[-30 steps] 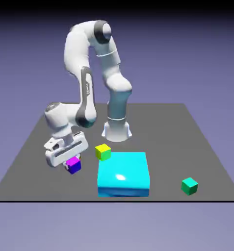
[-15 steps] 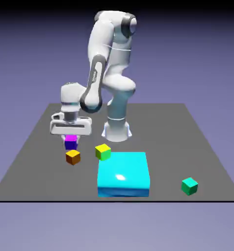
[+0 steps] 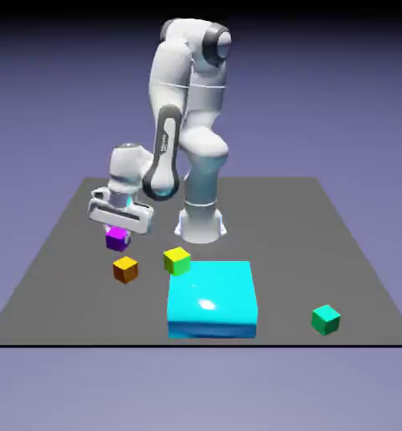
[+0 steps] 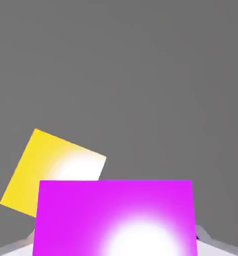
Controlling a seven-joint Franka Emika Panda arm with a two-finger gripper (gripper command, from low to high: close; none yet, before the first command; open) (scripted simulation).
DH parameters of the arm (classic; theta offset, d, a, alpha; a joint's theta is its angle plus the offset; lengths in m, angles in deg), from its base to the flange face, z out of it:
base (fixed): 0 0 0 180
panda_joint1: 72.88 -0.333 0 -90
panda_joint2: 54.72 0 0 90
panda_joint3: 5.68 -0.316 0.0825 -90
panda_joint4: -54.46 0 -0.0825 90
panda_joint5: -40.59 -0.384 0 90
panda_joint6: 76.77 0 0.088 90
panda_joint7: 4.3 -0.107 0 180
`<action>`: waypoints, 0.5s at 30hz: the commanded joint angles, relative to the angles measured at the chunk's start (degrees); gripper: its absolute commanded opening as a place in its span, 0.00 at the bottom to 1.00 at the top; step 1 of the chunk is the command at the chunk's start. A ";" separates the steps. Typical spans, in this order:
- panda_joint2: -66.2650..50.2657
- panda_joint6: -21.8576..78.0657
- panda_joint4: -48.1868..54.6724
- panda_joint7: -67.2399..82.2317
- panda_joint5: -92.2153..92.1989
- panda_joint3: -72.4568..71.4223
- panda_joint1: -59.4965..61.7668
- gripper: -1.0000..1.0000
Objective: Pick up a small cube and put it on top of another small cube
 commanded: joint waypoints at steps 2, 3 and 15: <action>2.03 -1.88 0.00 -3.04 4.51 -2.96 4.17 0.00; 3.05 -2.80 0.00 -4.58 6.78 -4.43 6.25 0.00; 14.98 -13.58 0.02 -22.68 33.50 -21.74 30.66 0.00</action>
